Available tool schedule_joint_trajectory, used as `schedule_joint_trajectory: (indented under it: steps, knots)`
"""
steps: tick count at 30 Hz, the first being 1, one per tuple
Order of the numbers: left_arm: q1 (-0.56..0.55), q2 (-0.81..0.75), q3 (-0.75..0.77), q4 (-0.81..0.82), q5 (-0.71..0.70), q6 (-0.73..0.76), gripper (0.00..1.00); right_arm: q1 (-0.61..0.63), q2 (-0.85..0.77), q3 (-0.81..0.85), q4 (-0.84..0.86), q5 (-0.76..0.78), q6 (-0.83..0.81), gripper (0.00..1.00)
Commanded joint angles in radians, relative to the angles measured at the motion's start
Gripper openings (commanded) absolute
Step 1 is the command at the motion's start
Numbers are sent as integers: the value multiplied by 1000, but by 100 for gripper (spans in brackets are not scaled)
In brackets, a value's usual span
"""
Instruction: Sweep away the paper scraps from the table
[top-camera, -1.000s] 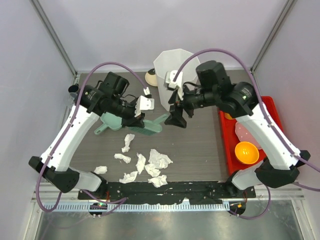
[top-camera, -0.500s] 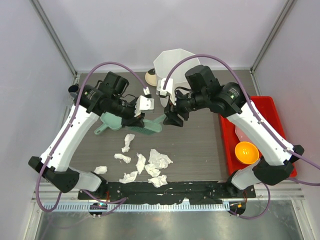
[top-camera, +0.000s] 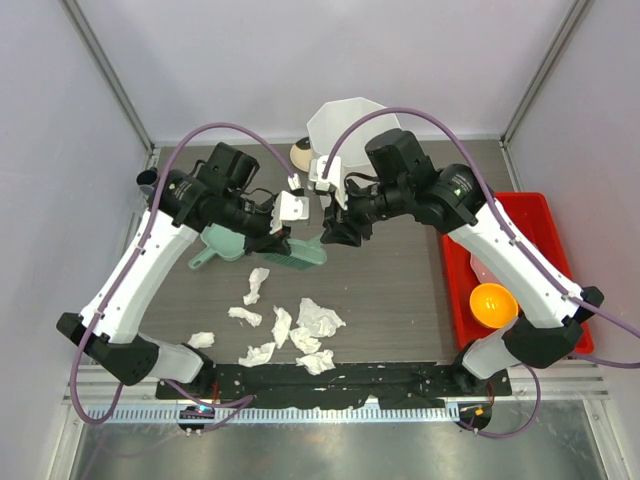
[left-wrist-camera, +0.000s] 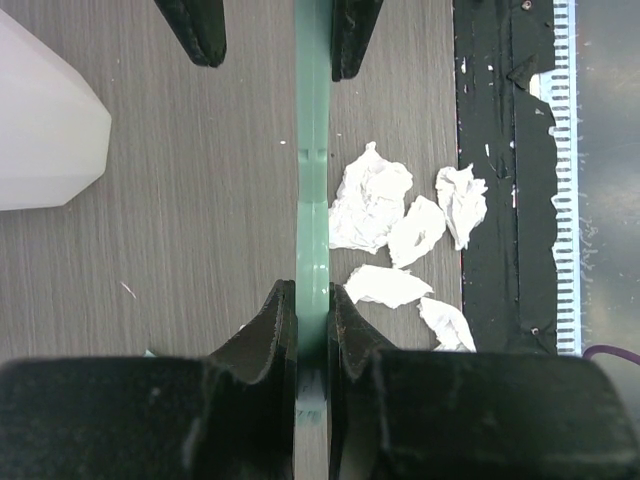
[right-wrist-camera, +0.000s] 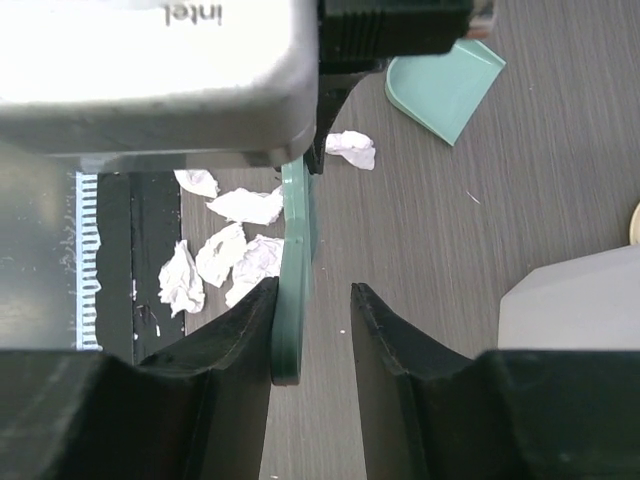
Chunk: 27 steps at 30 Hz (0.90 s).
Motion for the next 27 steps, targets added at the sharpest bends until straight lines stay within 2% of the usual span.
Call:
schedule_joint_trajectory:
  steps: [1, 5, 7, 8, 12, 13, 14, 15, 16, 17, 19, 21, 22, 24, 26, 27]
  knots:
    - [-7, -1, 42, -131, 42, 2, 0, 5, 3, 13, 19, -41, -15, 39]
    - [-9, -1, 43, -126, 45, -4, 0, 7, 16, 19, 4, -49, -21, 29]
    - [-9, -1, 43, -123, 45, -8, 0, 11, 22, 22, -8, -49, -26, 8]
    - [-9, -1, 45, -120, 45, -12, 0, 11, 22, 22, -13, -47, -27, 2]
    - [-9, -10, 29, -83, 24, -50, 0, 13, 10, 8, -24, -23, -11, 1]
    - [-9, -23, 20, -24, 5, -106, 0, 13, -7, -1, 10, 0, 11, 1]
    - [-7, -32, 3, 31, -24, -167, 6, 13, -21, -30, 36, 31, 43, 1]
    - [-3, -43, -41, 100, -141, -236, 29, 10, -33, -50, 62, 105, 106, 1]
    - [3, -53, -66, 241, -209, -327, 80, 10, -44, -68, 114, 133, 143, 1]
    - [12, -69, -84, 292, -286, -443, 100, 5, -64, -105, 140, 165, 181, 1]
    - [57, -72, -97, 366, -416, -531, 100, 2, -73, -136, 182, 267, 281, 1]
    - [103, -82, -81, 378, -455, -605, 100, 2, -79, -177, 192, 346, 337, 1]
    - [105, -90, -80, 388, -549, -616, 100, 1, -81, -205, 194, 354, 344, 1]
    - [126, -112, -90, 382, -624, -602, 100, 4, -92, -231, 206, 358, 362, 1]
    - [166, -118, -130, 354, -653, -585, 100, 4, -96, -261, 222, 362, 384, 1]
    - [225, -124, -156, 349, -653, -552, 100, 2, -98, -269, 228, 364, 388, 1]
